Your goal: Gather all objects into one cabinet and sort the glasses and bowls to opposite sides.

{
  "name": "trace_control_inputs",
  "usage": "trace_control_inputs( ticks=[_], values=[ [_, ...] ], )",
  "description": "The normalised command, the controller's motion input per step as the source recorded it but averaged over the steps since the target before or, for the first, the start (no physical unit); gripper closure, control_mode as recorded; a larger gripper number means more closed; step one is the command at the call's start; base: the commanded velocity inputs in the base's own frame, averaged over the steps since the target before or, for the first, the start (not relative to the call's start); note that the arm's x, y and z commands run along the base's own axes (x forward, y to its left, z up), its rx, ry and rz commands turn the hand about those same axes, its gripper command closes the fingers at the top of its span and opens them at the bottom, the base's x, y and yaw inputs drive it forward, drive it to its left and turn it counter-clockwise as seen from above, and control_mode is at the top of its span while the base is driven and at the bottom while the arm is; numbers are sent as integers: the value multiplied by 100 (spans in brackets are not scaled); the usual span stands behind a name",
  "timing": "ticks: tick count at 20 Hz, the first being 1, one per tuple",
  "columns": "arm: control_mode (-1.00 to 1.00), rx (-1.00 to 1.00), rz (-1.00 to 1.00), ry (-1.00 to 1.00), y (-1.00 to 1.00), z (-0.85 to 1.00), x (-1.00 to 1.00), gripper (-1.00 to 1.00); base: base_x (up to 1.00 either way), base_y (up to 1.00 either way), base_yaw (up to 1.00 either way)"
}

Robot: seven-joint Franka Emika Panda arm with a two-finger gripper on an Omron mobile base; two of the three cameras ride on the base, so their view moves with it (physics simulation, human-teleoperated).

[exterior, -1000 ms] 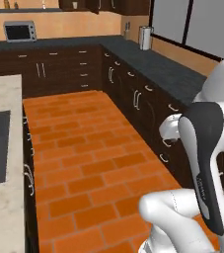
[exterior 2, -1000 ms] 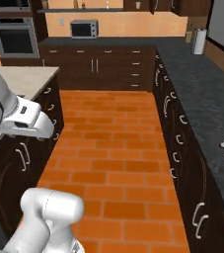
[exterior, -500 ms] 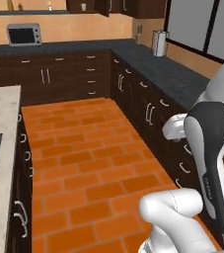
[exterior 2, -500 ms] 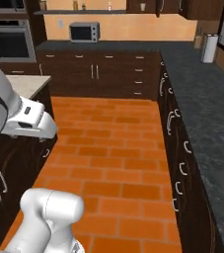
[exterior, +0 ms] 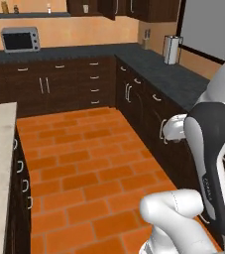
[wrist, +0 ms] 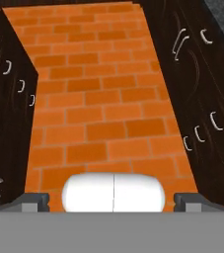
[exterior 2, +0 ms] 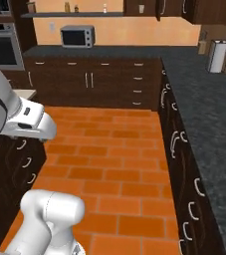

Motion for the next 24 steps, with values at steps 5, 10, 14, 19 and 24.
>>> trace_control_inputs(
  ticks=[5,10,14,19,24],
  values=[
    [100,0,0,0,0,0,0,-100,100,0,-1],
    [100,0,0,0,0,0,0,-100,100,0,-2],
    [100,0,0,0,0,0,0,-100,100,0,0],
    [100,0,0,0,0,0,0,-100,100,-2,-1],
    [100,0,0,0,0,0,0,-100,100,-26,-5]
  ],
)
